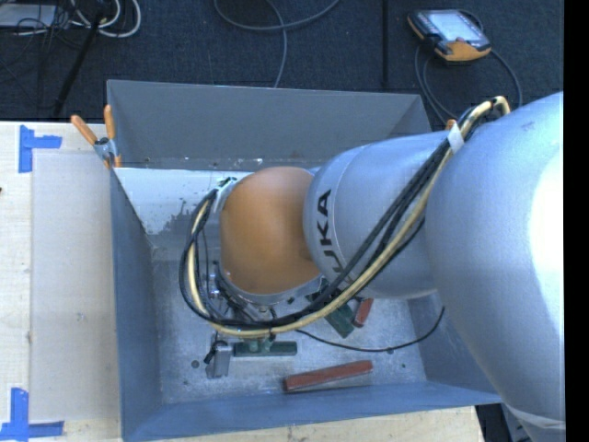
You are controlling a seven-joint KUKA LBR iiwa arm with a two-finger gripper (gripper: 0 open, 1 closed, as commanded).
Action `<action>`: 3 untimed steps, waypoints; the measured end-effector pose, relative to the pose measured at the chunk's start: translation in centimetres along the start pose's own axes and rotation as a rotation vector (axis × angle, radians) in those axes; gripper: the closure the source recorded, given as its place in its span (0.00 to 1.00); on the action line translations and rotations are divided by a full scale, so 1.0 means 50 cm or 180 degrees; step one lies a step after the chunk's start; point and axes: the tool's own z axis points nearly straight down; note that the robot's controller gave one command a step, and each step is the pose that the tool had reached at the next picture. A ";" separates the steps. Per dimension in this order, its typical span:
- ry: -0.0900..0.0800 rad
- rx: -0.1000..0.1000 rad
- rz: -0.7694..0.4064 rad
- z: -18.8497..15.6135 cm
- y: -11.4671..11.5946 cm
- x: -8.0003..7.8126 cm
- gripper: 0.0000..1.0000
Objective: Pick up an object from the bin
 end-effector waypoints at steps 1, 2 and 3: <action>-0.0023 -0.0006 0.0012 -0.009 -0.002 -0.004 0.00; -0.0027 -0.0010 -0.0627 0.005 -0.085 0.016 0.00; -0.0030 0.0001 -0.1046 0.053 -0.135 -0.012 0.00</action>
Offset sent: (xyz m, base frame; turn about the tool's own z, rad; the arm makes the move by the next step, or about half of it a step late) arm -0.0114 -0.0725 -0.0052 -0.2893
